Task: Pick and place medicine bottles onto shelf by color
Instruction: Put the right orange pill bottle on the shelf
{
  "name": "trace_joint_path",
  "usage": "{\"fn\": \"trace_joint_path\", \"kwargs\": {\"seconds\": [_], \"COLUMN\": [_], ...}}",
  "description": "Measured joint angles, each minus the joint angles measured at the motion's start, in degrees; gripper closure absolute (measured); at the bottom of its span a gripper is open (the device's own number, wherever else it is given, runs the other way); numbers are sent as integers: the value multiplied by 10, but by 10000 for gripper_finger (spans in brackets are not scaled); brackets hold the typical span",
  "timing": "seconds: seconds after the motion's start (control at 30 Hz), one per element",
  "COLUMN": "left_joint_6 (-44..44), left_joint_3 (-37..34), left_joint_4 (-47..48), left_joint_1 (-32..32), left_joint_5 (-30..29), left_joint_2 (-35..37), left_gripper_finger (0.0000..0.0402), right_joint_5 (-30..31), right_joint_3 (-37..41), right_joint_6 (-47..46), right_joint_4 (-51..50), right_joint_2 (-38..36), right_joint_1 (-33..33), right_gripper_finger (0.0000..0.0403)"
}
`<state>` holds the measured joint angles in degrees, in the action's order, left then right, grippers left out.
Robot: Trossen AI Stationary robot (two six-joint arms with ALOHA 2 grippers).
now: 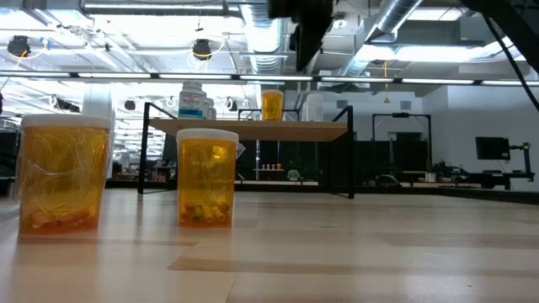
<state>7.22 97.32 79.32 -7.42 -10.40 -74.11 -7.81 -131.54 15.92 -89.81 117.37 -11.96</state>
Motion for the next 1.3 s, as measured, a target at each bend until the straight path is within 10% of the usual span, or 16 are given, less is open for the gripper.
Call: {"fn": "trace_joint_path", "kwargs": {"seconds": [0.33, 0.6, 1.3], "left_joint_6": [4, 88, 71], "left_joint_3": [1, 0, 0], "left_joint_4": [-141, -330, -338], "left_joint_1": [4, 56, 194], "left_joint_5": [-61, -18, 97], "left_joint_2": [-13, -146, -310], "left_gripper_finger": [178, 178, 178], "right_joint_5": [-11, 15, 19], "right_joint_3": [131, 270, 500], "right_joint_6": [-28, -92, -266], "right_joint_4": [5, 54, 64], "right_joint_2": [-221, -421, -651], "right_joint_1": [-1, 34, 86], "right_gripper_finger": [394, 376, 379]}}
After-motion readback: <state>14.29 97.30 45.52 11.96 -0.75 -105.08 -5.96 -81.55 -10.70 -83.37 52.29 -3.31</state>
